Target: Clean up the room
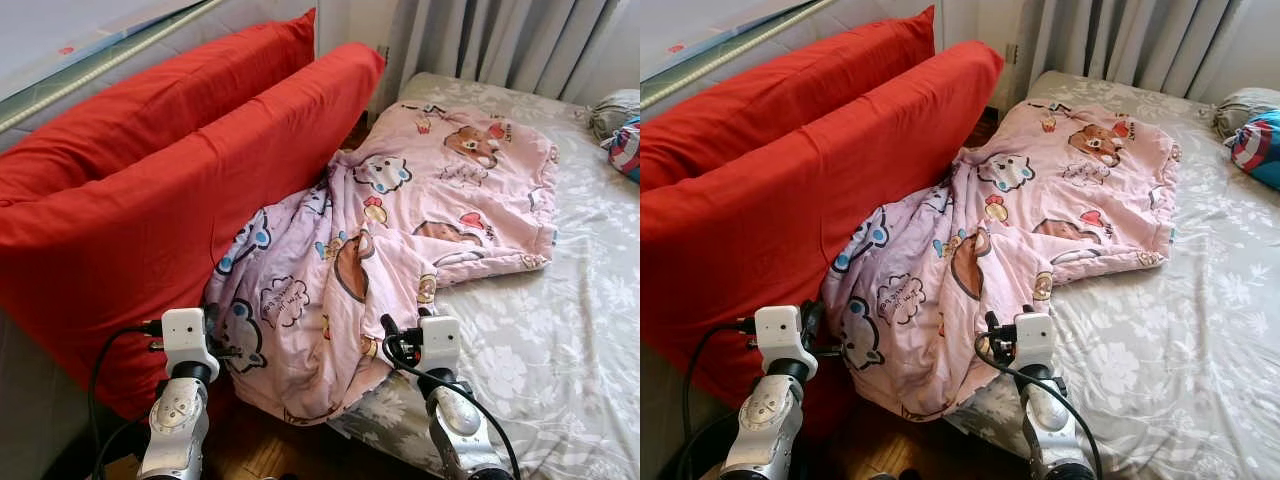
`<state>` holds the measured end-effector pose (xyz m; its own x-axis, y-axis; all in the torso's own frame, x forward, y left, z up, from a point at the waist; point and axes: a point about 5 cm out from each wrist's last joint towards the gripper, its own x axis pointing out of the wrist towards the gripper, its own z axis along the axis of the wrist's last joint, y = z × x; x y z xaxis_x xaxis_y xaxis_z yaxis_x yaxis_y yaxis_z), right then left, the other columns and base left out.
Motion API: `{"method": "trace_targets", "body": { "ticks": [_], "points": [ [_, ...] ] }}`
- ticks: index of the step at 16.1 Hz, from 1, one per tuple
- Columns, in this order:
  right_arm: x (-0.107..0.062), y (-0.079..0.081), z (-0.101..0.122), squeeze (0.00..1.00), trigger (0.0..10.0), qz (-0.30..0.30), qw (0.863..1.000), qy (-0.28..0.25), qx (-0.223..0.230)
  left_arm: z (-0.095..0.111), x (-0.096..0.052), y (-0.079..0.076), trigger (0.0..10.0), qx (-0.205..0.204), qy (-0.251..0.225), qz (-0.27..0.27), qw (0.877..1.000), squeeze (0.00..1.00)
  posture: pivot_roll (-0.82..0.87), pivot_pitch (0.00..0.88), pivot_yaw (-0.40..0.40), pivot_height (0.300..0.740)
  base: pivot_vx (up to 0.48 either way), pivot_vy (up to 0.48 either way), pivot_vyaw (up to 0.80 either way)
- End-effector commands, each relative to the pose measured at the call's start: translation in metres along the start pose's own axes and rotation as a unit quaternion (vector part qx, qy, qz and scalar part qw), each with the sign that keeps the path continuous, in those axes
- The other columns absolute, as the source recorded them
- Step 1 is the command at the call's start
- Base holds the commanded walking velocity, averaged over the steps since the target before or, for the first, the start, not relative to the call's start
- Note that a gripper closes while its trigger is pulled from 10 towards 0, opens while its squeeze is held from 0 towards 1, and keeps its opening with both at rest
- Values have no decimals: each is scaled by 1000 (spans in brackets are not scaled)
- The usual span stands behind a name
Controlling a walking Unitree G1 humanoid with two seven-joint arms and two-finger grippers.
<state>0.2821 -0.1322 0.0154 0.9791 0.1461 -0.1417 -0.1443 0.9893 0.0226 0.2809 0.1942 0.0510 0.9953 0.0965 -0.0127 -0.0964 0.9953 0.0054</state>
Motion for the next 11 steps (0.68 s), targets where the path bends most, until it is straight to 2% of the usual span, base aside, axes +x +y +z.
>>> {"method": "trace_targets", "body": {
  "ticks": [1, 11],
  "points": [
    [1, 0, 3, 0, 10000, -2, 1000, -7, 4, -3, -3, 2, 10000, 1, 9, 2, 1000, 0, -54, 121, 11, 740, 0, 0, 0],
    [2, 2, 3, 0, 10000, -2, 1000, -4, 1, -2, -3, 3, 10000, 0, 8, 4, 1000, 0, -45, 118, 11, 740, 0, 0, 0]
  ]
}}
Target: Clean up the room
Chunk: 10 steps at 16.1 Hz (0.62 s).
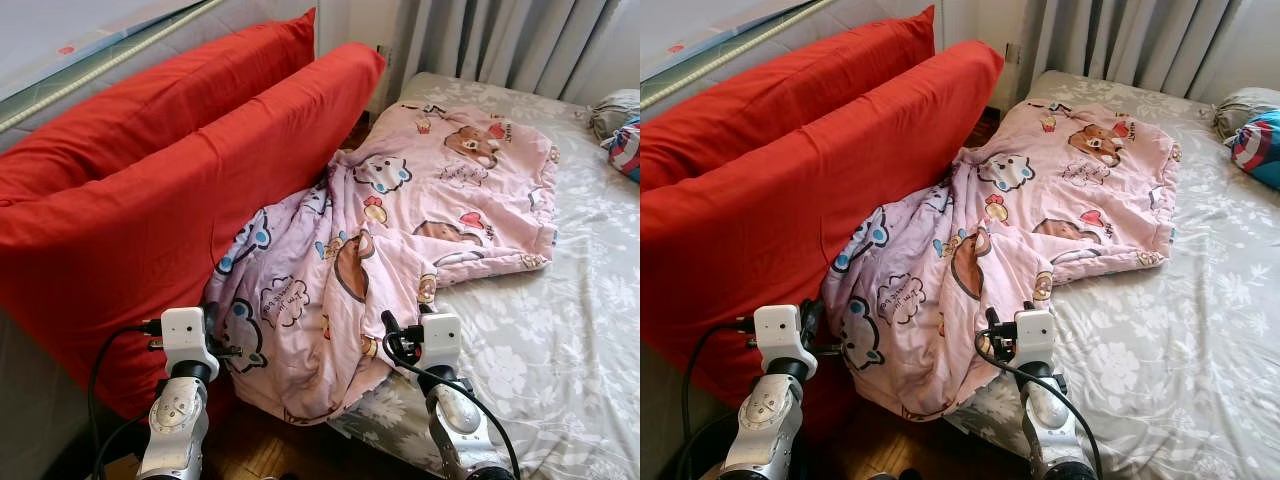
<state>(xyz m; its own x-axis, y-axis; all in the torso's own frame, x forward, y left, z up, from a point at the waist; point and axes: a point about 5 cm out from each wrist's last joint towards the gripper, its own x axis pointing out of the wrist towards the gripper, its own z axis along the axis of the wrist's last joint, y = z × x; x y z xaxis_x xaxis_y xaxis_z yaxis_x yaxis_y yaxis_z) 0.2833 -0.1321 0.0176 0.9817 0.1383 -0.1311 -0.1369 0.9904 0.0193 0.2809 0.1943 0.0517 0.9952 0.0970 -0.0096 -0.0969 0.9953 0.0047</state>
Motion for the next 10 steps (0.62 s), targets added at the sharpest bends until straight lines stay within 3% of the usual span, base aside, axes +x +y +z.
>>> {"method": "trace_targets", "body": {
  "ticks": [1, 7, 10],
  "points": [
    [1, 2, -1, 0, 10000, 1, 1000, 8, -2, -3, -3, 2, 10000, 1, 10, 3, 1000, 0, -46, 116, 10, 740, 0, 0, 0],
    [2, 1, -3, 0, 10000, -6, 1000, 21, -11, -4, -3, 2, 10000, 0, 11, 1, 1000, 0, -48, 104, 9, 690, 0, 0, 0],
    [3, -4, 2, 0, 10000, -20, 1000, 6, -6, -4, -3, 0, 10000, -1, 12, 0, 1000, 0, -50, 90, 5, 686, 0, 0, 0]
  ]
}}
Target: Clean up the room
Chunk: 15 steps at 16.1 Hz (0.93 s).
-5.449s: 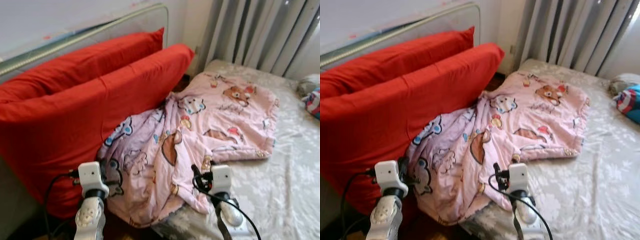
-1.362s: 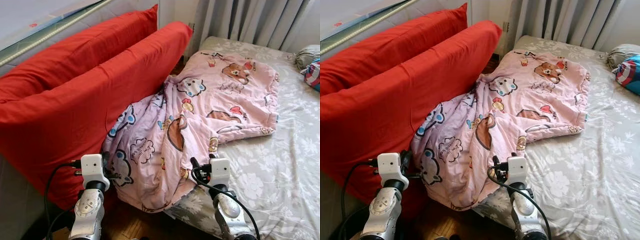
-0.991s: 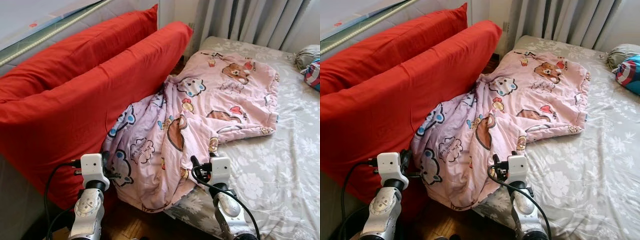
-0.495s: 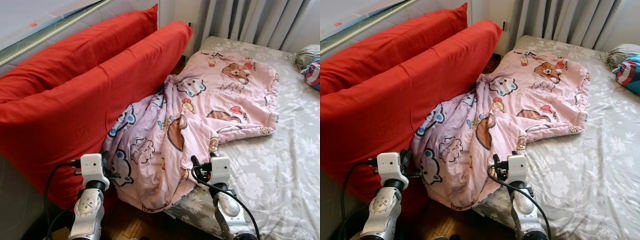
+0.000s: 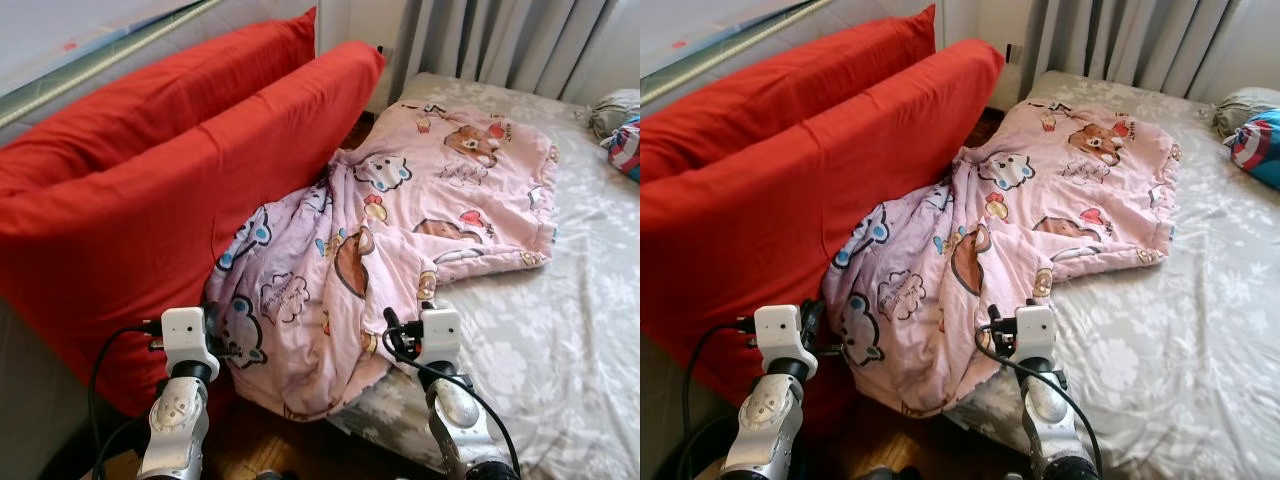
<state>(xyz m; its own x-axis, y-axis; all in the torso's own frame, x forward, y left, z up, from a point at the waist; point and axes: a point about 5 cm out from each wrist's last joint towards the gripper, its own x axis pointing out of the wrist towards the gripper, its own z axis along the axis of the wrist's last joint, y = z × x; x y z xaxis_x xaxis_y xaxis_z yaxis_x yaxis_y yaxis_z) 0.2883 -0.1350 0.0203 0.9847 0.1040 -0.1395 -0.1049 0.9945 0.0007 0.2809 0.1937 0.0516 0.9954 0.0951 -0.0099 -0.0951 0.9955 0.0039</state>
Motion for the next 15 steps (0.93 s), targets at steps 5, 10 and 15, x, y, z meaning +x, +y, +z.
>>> {"method": "trace_targets", "body": {
  "ticks": [5, 10, 15],
  "points": [
    [-1, -3, -2, 0, 10000, -8, 1000, 9, -9, -5, -3, -1, 10000, -2, 12, 0, 1000, 0, -48, 81, 0, 686, 0, 0, 0],
    [-1, -4, -2, 0, 10000, -15, 1000, 7, -6, -5, -3, -2, 10000, -3, 14, -2, 1000, 0, -47, 86, 0, 662, 0, 0, 0],
    [-1, -4, -4, 0, 10000, -17, 1000, 12, -8, -6, -3, -1, 10000, -3, 17, -4, 1000, 0, -50, 90, 3, 662, 0, 0, 0]
  ]
}}
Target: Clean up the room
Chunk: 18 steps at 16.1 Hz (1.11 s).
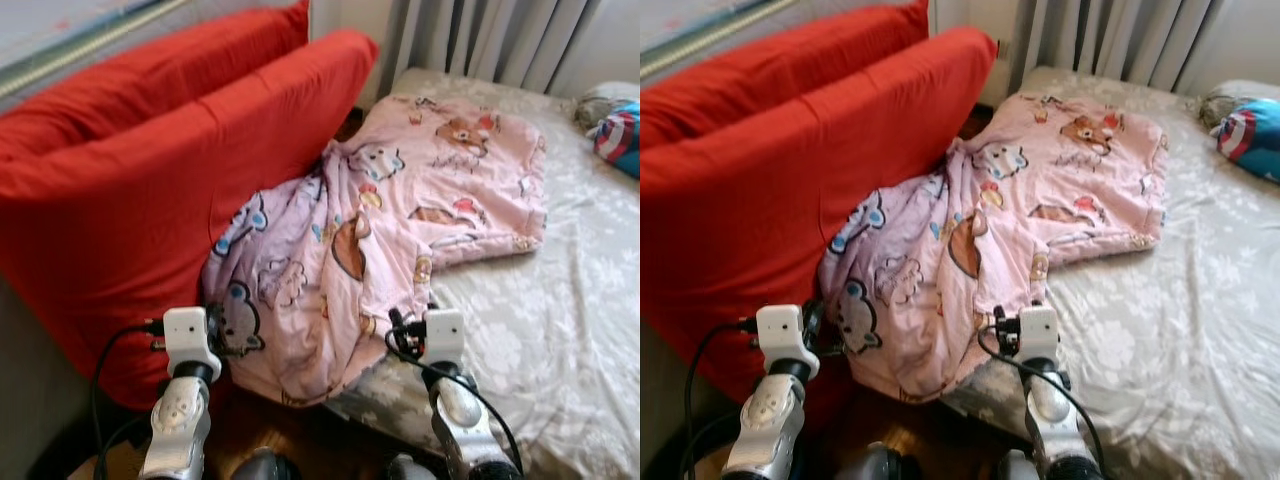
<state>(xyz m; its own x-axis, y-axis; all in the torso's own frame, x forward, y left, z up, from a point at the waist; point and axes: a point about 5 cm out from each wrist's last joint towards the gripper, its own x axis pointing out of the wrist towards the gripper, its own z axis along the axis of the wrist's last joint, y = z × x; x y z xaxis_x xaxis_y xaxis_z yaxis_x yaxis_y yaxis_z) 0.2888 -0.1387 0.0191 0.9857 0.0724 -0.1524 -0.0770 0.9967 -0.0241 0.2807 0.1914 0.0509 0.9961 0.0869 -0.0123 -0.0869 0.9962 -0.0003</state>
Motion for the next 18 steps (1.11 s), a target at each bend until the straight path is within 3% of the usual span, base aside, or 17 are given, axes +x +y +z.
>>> {"method": "trace_targets", "body": {
  "ticks": [1, 4, 6, 18],
  "points": [
    [-1, 0, -2, 0, 10000, -2, 1000, 6, 2, -5, -3, 1, 10000, -1, 16, 0, 1000, 0, -49, 91, 3, 662, 0, 0, 0],
    [-1, 0, -6, 0, 10000, -3, 1000, 28, 2, -6, -3, 1, 10000, -1, 17, 0, 1000, 0, -49, 90, 4, 657, 0, 0, 0],
    [-1, 1, -4, 0, 10000, -2, 1000, 13, 5, -6, -2, 1, 10000, -1, 17, -1, 1000, 0, -48, 92, 4, 632, 0, 0, 0],
    [-1, 2, -2, 0, 10000, 0, 1000, 5, 3, -5, -3, 0, 10000, -3, 16, -6, 1000, 0, -46, 95, 5, 632, 0, 0, 0]
  ]
}}
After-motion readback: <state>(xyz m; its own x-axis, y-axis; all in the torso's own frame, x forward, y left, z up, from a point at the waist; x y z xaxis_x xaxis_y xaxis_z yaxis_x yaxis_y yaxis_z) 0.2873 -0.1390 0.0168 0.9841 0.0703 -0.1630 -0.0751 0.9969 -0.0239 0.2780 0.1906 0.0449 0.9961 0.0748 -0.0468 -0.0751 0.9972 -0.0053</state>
